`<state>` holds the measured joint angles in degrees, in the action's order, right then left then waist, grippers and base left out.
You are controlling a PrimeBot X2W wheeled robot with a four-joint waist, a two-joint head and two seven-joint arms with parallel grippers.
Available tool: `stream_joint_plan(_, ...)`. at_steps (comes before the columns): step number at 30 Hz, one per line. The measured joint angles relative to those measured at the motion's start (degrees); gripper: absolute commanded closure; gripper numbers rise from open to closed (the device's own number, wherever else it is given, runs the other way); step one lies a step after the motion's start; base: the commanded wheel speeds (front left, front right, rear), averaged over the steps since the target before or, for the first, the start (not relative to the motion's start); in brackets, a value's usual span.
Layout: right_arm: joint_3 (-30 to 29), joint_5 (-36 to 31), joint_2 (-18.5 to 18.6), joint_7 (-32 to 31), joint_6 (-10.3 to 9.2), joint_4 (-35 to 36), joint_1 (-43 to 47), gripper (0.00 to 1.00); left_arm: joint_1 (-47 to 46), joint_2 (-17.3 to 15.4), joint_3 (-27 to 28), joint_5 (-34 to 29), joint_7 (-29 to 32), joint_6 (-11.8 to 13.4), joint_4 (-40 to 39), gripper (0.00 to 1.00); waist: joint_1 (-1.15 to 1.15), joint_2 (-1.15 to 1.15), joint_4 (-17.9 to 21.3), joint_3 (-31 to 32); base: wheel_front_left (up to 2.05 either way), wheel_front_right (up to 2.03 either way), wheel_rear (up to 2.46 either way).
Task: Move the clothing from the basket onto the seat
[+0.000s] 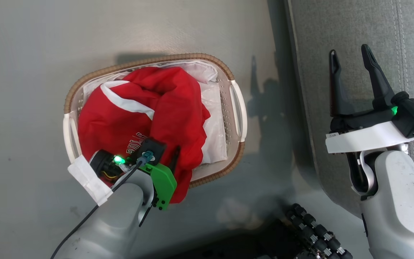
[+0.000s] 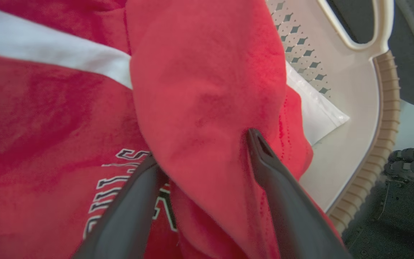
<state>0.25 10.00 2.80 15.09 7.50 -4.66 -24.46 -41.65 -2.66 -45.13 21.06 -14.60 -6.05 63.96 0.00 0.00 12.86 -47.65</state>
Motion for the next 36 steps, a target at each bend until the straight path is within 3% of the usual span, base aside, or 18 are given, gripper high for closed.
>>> stream_joint_plan(3,0.12,0.23,0.0,0.0,0.0,0.02,-0.12,0.0,-0.81,-0.02,-1.0,0.19,0.05,0.0,0.44,0.0,0.0,0.0,0.66,-0.68,0.0,0.0,0.0)
stream_joint_plan(4,0.16,0.32,0.0,0.0,0.0,0.02,-0.14,0.0,-1.03,-0.01,-1.22,0.22,0.02,0.0,0.36,0.24,0.0,0.0,0.8,-0.8,0.0,0.0,0.0)
stream_joint_plan(6,0.29,0.58,0.0,0.0,0.0,-0.1,-0.15,0.0,-1.48,-0.03,-1.59,0.42,-0.11,0.1,-0.46,0.55,0.0,0.0,0.99,-0.85,0.0,0.0,0.0)
stream_joint_plan(9,0.43,0.69,0.0,0.0,0.0,-0.45,-0.13,0.0,-1.52,-0.04,-2.55,0.69,-0.21,0.26,-2.26,0.68,0.0,0.0,0.97,-0.24,0.0,0.0,0.0)
stream_joint_plan(10,0.47,0.7,-0.01,0.0,0.0,-0.63,-0.03,0.0,-1.52,-0.02,-2.85,0.79,-0.37,0.27,-2.93,0.93,0.0,0.0,0.89,0.09,0.0,0.0,0.0)
stream_joint_plan(11,0.54,0.7,0.0,0.0,0.0,-0.75,0.06,0.0,-1.5,-0.02,-3.08,0.9,-0.37,0.27,-3.46,1.0,0.0,0.0,0.82,0.38,0.0,0.0,0.0)
stream_joint_plan(24,0.12,-1.43,-0.01,0.0,0.0,-2.34,2.82,0.0,1.86,-0.07,-3.11,0.18,-0.53,0.77,-12.95,1.0,0.0,0.0,-0.64,7.73,0.0,0.0,0.0)
stream_joint_plan(36,-1.53,-5.33,-0.04,0.0,0.0,-4.02,10.13,0.0,7.33,-0.73,-0.18,-2.97,-0.53,0.0,-22.28,1.0,0.0,0.0,-3.38,19.65,0.0,0.0,0.0)
